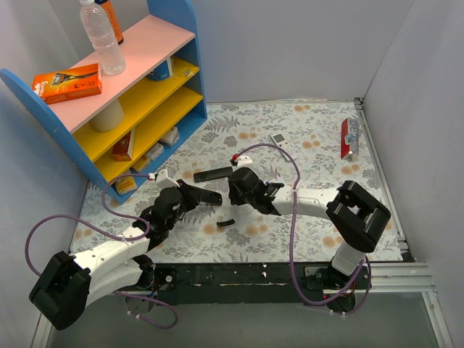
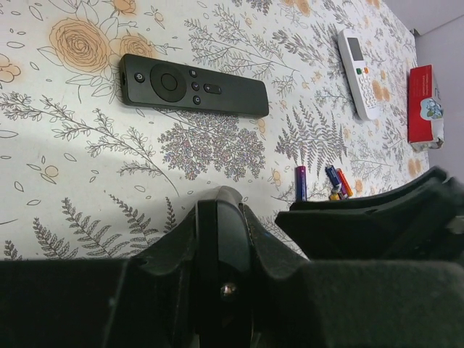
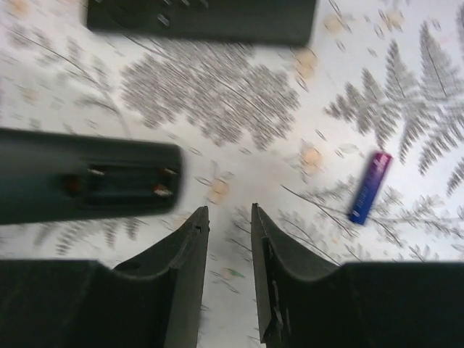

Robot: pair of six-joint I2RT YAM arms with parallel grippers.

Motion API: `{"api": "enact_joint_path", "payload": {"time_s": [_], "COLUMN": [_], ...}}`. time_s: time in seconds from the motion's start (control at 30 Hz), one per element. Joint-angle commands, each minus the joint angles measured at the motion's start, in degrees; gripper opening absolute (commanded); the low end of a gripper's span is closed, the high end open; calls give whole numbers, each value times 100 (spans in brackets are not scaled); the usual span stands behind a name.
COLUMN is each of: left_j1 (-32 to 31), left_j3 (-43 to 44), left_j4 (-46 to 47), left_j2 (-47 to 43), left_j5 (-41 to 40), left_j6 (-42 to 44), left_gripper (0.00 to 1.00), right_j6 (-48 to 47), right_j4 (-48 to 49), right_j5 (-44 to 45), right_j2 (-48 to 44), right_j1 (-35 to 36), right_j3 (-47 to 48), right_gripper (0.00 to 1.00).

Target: Load the batteries into the remote control

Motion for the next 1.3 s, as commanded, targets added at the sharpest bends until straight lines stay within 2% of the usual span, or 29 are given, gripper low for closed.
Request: {"api": "enact_joint_path", "payload": {"time_s": [0.0, 0.27, 0.47, 0.6, 0.73, 0.9, 1.07, 1.27], "left_j1": [10, 19, 10, 19, 10, 10, 19, 19], "left_j3": [65, 74, 30, 91, 275, 504, 812, 689], "left_j4": [-276, -161, -293, -477, -907, -1549, -2006, -2007], "left_j2": [-16, 63, -446, -841, -1351, -2195, -2582, -2758], "left_j5": [-174, -76, -173, -182, -322, -586, -770, -938], "left_j6": [223, 206, 179, 127, 197, 258, 311, 206], "left_gripper": [0, 0, 0, 0, 0, 0, 0, 0], "right_j6": [-259, -645, -1531, -2181, -2500, -2570, -2623, -2641], "right_j4": [-383, -198, -583, -1381, -2129, -2544, -2913, -3080], "right_j5": [-176, -616, -1486, -2224, -2234, -2085, -1971, -1821], "right_j2": [78, -123, -519, -616, -485, -353, -37, 359], "right_j1": [-68, -68, -59, 133, 520, 1100, 1505, 1786], "right_j3": [-212, -221, -212, -133, 104, 350, 614, 834], "right_gripper": [37, 41, 55, 65, 69, 73, 73, 72]}}
